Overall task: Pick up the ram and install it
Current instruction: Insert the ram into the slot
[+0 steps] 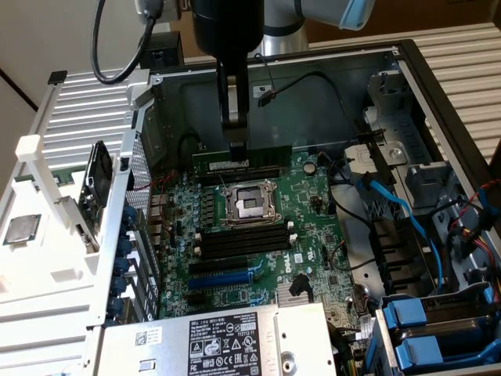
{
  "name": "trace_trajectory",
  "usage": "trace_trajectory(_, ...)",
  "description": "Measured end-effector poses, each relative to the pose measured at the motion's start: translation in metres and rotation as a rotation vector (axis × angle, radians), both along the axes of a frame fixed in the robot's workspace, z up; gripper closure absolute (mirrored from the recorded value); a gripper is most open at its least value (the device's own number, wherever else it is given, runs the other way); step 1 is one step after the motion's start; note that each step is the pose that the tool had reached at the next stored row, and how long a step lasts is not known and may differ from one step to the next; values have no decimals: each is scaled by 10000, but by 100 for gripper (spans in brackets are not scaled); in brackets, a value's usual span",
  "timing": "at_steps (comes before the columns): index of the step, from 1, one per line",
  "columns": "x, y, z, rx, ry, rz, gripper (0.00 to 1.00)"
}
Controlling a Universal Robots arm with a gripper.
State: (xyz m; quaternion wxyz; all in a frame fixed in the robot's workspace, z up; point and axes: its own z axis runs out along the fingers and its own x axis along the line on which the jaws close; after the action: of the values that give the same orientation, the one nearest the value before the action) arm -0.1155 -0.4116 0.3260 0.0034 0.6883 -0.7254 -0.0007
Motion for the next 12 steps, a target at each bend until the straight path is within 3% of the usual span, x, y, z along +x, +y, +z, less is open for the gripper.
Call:
trace_trajectory(5,-1,-5,-80,10,0,-15,88)
trace_trajectory(9,-1,-9,-135,80,-5,55,88)
trace_trajectory(10,-5,-9,-144,103,-26,57,88)
trace_trajectory(12,-31,-9,-158,136,-123,60,88)
